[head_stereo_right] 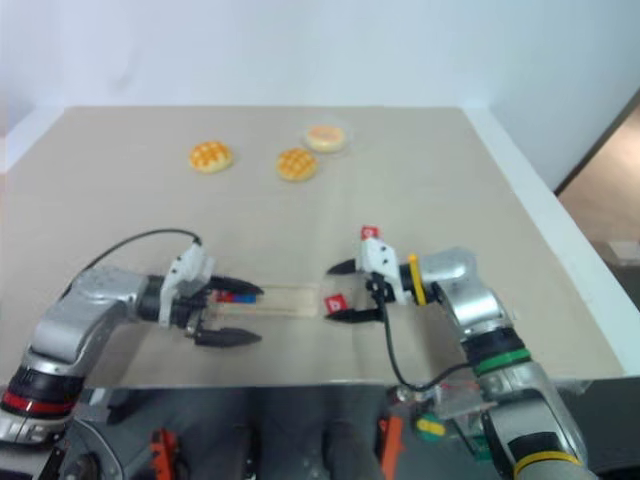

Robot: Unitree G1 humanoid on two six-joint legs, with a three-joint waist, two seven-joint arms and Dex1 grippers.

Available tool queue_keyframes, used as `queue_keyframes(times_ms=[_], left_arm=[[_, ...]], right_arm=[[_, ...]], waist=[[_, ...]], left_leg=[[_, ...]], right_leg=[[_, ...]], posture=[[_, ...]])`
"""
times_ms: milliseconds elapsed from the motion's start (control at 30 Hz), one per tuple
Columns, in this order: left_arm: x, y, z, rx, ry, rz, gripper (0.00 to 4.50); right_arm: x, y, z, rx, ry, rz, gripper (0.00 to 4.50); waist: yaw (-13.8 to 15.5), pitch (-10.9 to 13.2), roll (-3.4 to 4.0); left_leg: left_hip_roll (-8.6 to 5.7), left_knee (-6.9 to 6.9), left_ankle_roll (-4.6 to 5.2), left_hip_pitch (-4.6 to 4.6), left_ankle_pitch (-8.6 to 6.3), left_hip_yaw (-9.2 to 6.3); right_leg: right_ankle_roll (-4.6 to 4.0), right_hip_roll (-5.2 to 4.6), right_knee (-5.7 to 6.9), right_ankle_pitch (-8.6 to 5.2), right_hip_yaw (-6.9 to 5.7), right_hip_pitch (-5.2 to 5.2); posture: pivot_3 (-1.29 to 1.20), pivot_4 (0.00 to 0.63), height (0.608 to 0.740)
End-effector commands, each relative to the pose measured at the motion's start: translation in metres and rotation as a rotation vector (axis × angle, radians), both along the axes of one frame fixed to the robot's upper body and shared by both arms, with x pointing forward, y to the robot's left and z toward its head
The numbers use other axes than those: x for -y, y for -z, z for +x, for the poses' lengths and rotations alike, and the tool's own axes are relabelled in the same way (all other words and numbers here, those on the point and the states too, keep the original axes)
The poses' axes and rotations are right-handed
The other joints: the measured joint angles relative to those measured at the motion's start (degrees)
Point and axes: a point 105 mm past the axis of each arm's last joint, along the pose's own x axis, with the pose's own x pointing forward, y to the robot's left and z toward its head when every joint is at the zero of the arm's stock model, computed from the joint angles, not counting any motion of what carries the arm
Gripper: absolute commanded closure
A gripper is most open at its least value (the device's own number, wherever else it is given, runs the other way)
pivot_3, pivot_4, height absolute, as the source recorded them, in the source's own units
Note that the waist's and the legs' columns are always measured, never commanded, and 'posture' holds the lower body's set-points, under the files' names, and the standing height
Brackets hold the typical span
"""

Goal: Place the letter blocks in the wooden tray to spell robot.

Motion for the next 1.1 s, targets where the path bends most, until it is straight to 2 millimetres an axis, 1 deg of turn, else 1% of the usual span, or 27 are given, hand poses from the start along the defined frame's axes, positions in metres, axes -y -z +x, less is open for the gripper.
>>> queue_keyframes(times_ms=[33, 267, 433, 500, 567, 700, 800, 900, 1000, 1067, 1100], left_arm=[[0.001, -0.012, -0.010, 0.116, -0.053, -0.029, 0.01], [0.003, -0.006, -0.012, 0.119, -0.112, -0.015, 0.01], [0.004, -0.003, -0.012, 0.105, -0.133, -0.013, 0.01], [0.005, -0.001, -0.012, 0.100, -0.134, -0.010, 0.01], [0.008, 0.000, -0.012, 0.100, -0.135, -0.011, 0.01], [0.008, -0.001, -0.008, 0.107, -0.156, -0.025, 0.01], [0.008, -0.002, -0.005, 0.120, -0.169, -0.034, 0.01], [0.009, -0.003, -0.004, 0.126, -0.176, -0.037, 0.01], [0.009, -0.002, -0.004, 0.123, -0.175, -0.036, 0.00], [0.009, 0.000, -0.004, 0.118, -0.175, -0.029, 0.00], [0.009, 0.001, -0.005, 0.116, -0.174, -0.024, 0.00]], right_arm=[[-0.002, 0.002, 0.007, 0.025, -0.031, -0.023, 0.26], [0.008, 0.010, 0.008, 0.001, -0.009, -0.040, 0.26], [0.009, 0.005, 0.008, -0.054, 0.085, 0.036, 0.26], [0.006, 0.004, 0.003, -0.071, 0.107, 0.059, 0.26], [0.003, 0.009, -0.005, -0.083, 0.132, 0.064, 0.26], [0.003, 0.014, -0.017, -0.079, 0.150, 0.063, 0.26], [0.004, 0.016, -0.023, -0.078, 0.164, 0.061, 0.26], [0.006, 0.017, -0.024, -0.067, 0.185, 0.050, 0.26], [0.009, 0.017, -0.023, -0.054, 0.200, 0.047, 0.99], [0.010, 0.017, -0.023, -0.051, 0.210, 0.046, 1.70], [0.011, 0.017, -0.023, -0.048, 0.213, 0.044, 1.82]], waist=[[0.01, 0.00, 0.00], [-0.06, 0.00, 0.00], [-0.06, 0.00, 0.00], [-0.05, 0.00, 0.00], [-0.04, 0.00, 0.00], [-0.04, 0.00, 0.00], [-0.03, -0.01, -0.01], [-0.04, -0.01, -0.01], [-0.05, -0.01, -0.01], [-0.05, -0.01, -0.01], [-0.04, -0.01, -0.01]], left_leg=[[0.00, 0.02, 0.00, 0.00, 0.00, 0.01], [0.02, 0.02, -0.01, 0.04, 0.00, 0.06], [0.02, 0.02, -0.01, 0.04, 0.01, 0.06], [0.02, 0.02, -0.01, 0.04, 0.01, 0.06], [0.01, 0.02, -0.01, 0.04, 0.01, 0.05], [0.01, 0.00, -0.01, 0.03, 0.01, 0.04], [0.01, 0.00, -0.01, 0.07, 0.00, 0.03], [0.01, 0.01, -0.01, 0.08, 0.00, 0.03], [0.00, 0.01, -0.01, 0.08, 0.01, 0.04], [0.00, 0.01, -0.02, 0.10, 0.01, 0.05], [0.00, 0.01, -0.02, 0.09, 0.01, 0.05]], right_leg=[[0.02, -0.01, -0.02, 0.01, 0.01, 0.02], [0.01, 0.02, -0.04, 0.07, 0.06, 0.02], [0.02, 0.01, -0.04, 0.07, 0.06, 0.03], [0.02, 0.01, -0.04, 0.07, 0.06, 0.04], [0.02, 0.01, -0.04, 0.06, 0.06, 0.03], [0.01, 0.02, -0.04, 0.05, 0.05, 0.01], [0.02, 0.02, -0.04, 0.05, 0.04, 0.04], [0.02, 0.01, -0.04, 0.05, 0.04, 0.06], [0.03, 0.01, -0.04, 0.06, 0.05, 0.06], [0.03, 0.01, -0.04, 0.06, 0.05, 0.06], [0.03, 0.01, -0.04, 0.06, 0.05, 0.06]], posture=[[0.00, 0.150, 0.740], [0.00, 0.150, 0.740], [0.00, 0.150, 0.740], [0.00, 0.150, 0.740], [0.00, 0.150, 0.740], [0.00, 0.150, 0.740], [0.00, 0.150, 0.740], [0.00, 0.150, 0.740], [0.00, 0.150, 0.740], [0.00, 0.150, 0.740], [0.00, 0.150, 0.740]])
